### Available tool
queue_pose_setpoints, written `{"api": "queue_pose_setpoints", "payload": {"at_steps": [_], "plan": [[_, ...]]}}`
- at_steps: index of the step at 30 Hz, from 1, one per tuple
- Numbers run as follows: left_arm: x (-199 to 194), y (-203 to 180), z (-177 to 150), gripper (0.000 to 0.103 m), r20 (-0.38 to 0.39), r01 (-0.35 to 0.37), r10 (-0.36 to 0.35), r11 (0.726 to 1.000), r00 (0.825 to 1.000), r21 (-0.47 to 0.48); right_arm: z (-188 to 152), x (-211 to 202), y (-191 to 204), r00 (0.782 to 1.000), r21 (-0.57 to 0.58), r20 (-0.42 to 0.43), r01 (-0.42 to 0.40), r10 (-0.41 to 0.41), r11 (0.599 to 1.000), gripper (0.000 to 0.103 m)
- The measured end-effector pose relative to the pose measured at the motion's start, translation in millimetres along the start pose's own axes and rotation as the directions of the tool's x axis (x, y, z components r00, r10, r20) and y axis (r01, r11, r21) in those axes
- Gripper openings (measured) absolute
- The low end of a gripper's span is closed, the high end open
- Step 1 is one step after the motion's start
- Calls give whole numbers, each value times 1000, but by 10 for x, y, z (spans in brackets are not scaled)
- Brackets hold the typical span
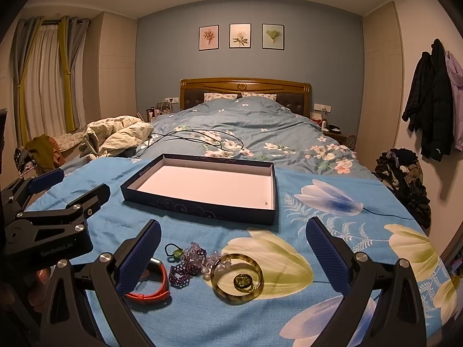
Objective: Organize jewelry
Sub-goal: 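Grasp the orange watch band with the left tool while the right tool grasps the tortoiseshell bangle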
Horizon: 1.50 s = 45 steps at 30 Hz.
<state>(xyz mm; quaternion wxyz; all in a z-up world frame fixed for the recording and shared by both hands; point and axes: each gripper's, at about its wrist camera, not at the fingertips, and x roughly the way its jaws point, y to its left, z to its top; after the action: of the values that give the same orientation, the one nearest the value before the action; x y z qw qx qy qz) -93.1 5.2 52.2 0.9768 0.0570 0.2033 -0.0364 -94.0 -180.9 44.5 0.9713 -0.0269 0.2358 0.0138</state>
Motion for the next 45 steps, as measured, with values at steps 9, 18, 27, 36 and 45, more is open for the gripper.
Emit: {"api": "queue_pose_setpoints", "payload": {"at_steps": [9, 18, 27, 36, 45], "plan": [[199, 9, -101, 98, -86, 55, -53, 998, 995, 15, -76, 114, -130, 999, -10, -49, 9, -9, 1000, 97], [530, -79, -440, 86, -281, 165, -134, 982, 950, 89, -329, 464, -299, 974, 2, -225, 9, -9, 1000, 87], [667, -168, -564, 65, -373, 285, -247, 957, 894, 49, -431, 766, -422, 938, 37, -344, -33, 44, 999, 58], [687, -195, -532, 36, -432, 400, -366, 916, 824, -14, -365, 981, -434, 912, 11, -396, -110, 106, 994, 44], [701, -148, -513, 14, -481, 469, -432, 882, 763, -49, -321, 1142, -475, 881, 19, -444, -172, 162, 985, 26]]}}
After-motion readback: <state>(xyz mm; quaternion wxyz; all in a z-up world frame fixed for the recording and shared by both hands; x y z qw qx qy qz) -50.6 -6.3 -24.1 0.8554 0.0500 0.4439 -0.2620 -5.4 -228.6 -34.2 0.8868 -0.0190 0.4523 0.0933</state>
